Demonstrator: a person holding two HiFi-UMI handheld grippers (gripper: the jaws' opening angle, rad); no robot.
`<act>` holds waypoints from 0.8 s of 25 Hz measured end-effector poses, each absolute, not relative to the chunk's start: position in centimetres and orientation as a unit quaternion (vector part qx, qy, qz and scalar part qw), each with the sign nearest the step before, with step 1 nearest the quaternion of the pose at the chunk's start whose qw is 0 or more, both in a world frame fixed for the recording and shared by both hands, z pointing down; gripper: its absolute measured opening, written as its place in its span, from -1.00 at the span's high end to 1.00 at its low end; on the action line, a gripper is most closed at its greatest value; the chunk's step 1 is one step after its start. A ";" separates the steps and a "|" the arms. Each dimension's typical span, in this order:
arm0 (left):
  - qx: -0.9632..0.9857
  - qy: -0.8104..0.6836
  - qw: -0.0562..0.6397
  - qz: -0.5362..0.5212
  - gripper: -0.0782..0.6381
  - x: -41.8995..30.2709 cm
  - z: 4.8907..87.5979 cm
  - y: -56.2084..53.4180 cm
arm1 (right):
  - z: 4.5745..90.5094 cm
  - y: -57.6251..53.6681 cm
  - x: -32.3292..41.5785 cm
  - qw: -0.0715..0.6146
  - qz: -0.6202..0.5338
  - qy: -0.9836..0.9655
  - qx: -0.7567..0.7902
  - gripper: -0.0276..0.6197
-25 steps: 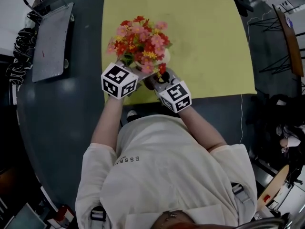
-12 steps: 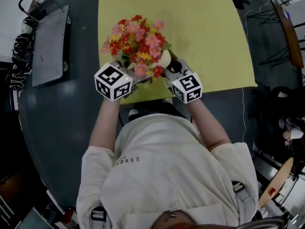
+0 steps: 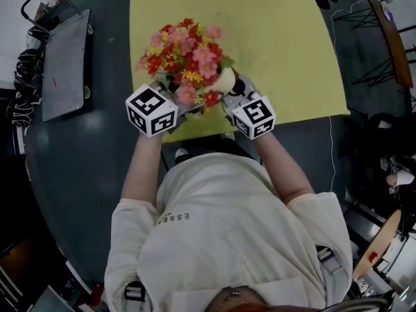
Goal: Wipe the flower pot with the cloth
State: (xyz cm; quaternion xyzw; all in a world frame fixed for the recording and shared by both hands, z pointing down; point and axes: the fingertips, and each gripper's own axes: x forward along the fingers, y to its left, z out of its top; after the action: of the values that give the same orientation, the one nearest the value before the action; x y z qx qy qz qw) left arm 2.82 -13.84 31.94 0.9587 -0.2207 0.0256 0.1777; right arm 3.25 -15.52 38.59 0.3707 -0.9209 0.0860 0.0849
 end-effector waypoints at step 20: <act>0.954 -0.246 0.157 0.068 -0.78 1.5 35.8 -15.3 | 45.2 -14.7 4.3 0.165 0.134 -0.903 0.372 0.73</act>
State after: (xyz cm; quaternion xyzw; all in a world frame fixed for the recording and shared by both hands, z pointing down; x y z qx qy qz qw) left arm 1.54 -15.32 35.80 0.9541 -0.2463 0.0676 0.1565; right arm 4.29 -14.66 45.23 0.3723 -0.9034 0.1343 0.1651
